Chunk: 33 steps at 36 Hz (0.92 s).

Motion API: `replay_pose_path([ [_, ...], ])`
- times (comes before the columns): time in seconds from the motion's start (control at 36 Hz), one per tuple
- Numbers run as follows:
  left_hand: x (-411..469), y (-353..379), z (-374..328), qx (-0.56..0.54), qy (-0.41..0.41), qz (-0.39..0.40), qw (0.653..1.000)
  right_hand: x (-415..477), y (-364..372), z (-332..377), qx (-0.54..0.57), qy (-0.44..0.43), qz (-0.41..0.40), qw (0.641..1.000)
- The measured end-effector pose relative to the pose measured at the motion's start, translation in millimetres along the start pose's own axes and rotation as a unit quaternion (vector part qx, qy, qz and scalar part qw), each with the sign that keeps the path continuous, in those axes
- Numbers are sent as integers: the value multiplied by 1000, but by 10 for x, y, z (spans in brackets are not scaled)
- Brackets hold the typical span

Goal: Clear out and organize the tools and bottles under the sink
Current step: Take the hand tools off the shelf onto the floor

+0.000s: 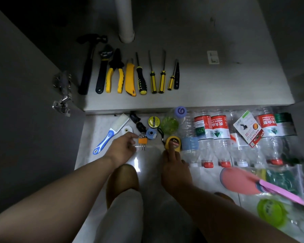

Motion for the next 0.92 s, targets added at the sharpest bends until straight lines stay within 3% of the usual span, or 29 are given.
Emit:
replay_pose_path([
  [0.06, -27, 1, 5, 27, 13, 6, 1000, 12, -23, 16, 36, 14, -4, 999],
  [0.19, -69, 9, -31, 60, 32, 14, 998, 36, -85, 18, 7, -16, -38, 999],
  [0.39, -113, -230, -326, 27, 67, -84, 994, 22, -622, 39, -20, -219, -31, 975],
  [0.56, -201, -462, -849, -43, 129, -167, 977, 123, -1670, 355, 40, -289, -224, 930],
  [0.69, -99, -666, -1361, -118, 181, -231, 949, 457, -2386, 156, 133, -198, -356, 904],
  [0.83, 214, -727, -1713, 57, 200, -289, 934, 983, -2519, -392, 256, -41, -232, 938],
  [0.92, 367, -679, -1792, 167, 185, -306, 919, 1270, -2418, -587, 275, 0, -179, 945],
])
Point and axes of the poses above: each hand's wrist, its own x-axis towards the middle knuckle, its own y-axis out of the palm, z = x × y, the point moved 3 cm from there along x, towards the middle knuckle, and after that the axes turned 11 degrees about -y, right-handed, at the moved point
